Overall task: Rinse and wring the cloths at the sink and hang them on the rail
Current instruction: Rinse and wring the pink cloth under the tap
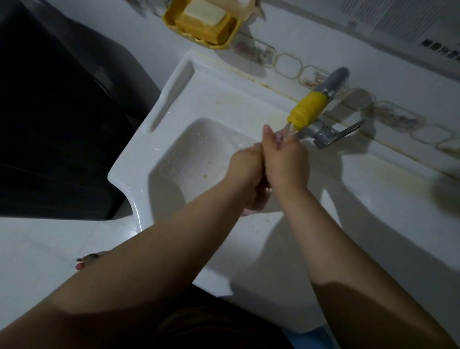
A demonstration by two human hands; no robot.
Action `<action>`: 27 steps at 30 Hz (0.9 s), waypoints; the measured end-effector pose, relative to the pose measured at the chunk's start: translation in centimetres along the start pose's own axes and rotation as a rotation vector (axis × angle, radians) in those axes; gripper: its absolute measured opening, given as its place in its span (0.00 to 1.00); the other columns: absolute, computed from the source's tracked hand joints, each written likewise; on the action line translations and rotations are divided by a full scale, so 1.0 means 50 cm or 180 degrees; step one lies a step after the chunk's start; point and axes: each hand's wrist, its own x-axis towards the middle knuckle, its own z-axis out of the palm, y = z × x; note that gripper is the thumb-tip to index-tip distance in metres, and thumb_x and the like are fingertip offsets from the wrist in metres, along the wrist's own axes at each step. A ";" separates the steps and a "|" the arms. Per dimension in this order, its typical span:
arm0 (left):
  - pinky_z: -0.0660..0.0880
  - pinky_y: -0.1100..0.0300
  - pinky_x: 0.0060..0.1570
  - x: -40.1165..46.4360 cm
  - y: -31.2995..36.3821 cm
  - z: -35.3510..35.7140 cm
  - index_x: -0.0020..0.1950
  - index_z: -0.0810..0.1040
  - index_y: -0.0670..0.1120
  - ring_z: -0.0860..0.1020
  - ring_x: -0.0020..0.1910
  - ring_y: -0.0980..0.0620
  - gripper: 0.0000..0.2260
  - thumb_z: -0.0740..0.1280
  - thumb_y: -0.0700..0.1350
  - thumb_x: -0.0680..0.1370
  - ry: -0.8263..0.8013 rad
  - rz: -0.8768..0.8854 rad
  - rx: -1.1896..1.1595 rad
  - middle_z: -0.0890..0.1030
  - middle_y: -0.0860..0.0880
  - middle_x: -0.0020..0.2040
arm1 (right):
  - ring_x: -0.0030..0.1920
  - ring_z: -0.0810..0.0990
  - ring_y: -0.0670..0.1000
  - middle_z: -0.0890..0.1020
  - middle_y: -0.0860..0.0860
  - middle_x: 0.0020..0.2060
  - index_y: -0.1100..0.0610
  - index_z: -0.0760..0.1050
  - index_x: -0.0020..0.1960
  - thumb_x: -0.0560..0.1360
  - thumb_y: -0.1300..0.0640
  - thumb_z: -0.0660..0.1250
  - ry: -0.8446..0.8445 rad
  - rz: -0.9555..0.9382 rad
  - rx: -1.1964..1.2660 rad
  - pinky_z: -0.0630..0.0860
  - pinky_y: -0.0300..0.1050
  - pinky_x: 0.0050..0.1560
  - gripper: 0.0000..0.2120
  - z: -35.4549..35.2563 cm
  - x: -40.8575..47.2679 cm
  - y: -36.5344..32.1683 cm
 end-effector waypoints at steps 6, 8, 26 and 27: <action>0.72 0.58 0.45 0.025 -0.009 -0.018 0.35 0.75 0.44 0.78 0.35 0.52 0.18 0.65 0.57 0.77 0.0043 0.0087 -0.0463 0.76 0.47 0.30 | 0.40 0.77 0.56 0.81 0.54 0.38 0.53 0.67 0.32 0.77 0.39 0.58 -0.0244 -0.0076 0.0149 0.69 0.46 0.40 0.22 0.031 -0.051 -0.006; 0.72 0.59 0.39 0.011 -0.016 0.001 0.34 0.78 0.43 0.77 0.32 0.51 0.20 0.63 0.55 0.79 0.0111 -0.0092 -0.0251 0.76 0.46 0.29 | 0.43 0.79 0.58 0.82 0.56 0.40 0.55 0.70 0.34 0.78 0.40 0.59 -0.0119 0.0226 0.0144 0.70 0.46 0.41 0.22 0.022 -0.015 0.007; 0.75 0.55 0.47 0.001 0.010 -0.074 0.63 0.76 0.36 0.78 0.45 0.46 0.19 0.59 0.50 0.82 -0.0437 -0.0405 -0.0158 0.80 0.39 0.50 | 0.25 0.68 0.51 0.75 0.49 0.22 0.55 0.74 0.37 0.74 0.57 0.66 -0.0315 0.1391 0.1745 0.61 0.34 0.22 0.07 -0.036 0.057 0.038; 0.76 0.55 0.45 0.006 0.002 -0.073 0.63 0.75 0.35 0.78 0.46 0.45 0.17 0.60 0.47 0.82 -0.0150 -0.0257 -0.0151 0.79 0.37 0.52 | 0.23 0.65 0.49 0.72 0.49 0.20 0.56 0.73 0.35 0.73 0.57 0.67 -0.0337 0.1502 0.1836 0.59 0.33 0.21 0.09 -0.044 0.052 0.032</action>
